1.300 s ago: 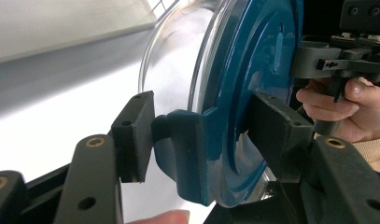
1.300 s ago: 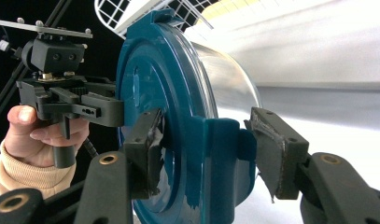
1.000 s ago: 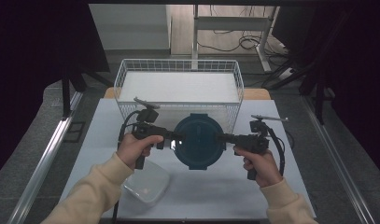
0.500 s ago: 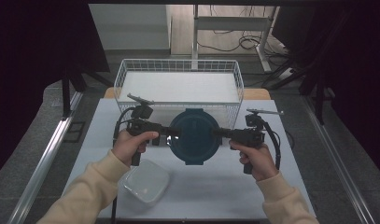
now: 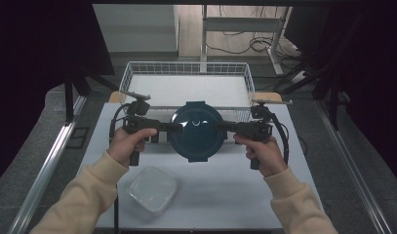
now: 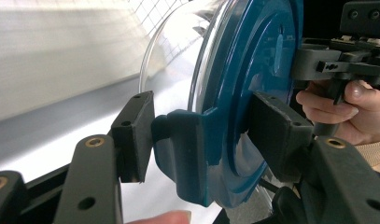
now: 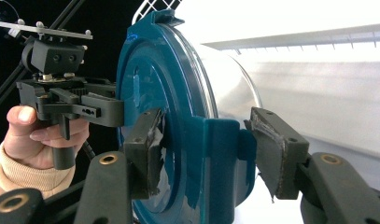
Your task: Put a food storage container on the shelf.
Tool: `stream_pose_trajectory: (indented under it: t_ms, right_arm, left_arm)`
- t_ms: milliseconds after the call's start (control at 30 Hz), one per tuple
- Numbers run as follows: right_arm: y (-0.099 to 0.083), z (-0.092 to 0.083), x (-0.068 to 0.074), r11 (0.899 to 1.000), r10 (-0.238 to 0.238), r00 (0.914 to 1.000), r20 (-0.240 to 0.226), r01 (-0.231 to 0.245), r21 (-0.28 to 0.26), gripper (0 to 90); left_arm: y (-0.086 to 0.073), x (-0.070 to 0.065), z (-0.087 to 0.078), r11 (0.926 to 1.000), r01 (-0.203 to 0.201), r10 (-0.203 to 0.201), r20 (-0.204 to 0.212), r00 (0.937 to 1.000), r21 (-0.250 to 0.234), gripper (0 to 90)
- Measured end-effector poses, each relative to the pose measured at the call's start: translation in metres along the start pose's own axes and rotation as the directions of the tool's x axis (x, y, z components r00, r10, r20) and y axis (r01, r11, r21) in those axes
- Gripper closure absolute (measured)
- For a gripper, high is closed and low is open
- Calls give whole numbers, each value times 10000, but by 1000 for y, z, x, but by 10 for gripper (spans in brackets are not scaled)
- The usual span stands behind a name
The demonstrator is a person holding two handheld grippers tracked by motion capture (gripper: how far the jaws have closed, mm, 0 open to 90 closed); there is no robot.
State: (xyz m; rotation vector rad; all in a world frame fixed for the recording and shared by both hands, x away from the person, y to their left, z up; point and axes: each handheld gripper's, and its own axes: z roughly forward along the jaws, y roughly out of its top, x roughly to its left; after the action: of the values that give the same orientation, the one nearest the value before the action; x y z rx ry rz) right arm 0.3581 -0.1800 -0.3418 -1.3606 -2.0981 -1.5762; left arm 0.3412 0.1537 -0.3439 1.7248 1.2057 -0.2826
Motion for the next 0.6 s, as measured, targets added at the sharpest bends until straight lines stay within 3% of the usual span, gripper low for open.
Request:
stream_pose_trajectory:
  t_ms: [600]
  right_arm:
    - [51, 9, 20, 9989, -462, 9989, 50, 462, -8, 458]
  left_arm:
    - [41, -1, -22, 9991, -237, 234, -107, 9997, -349, 415]
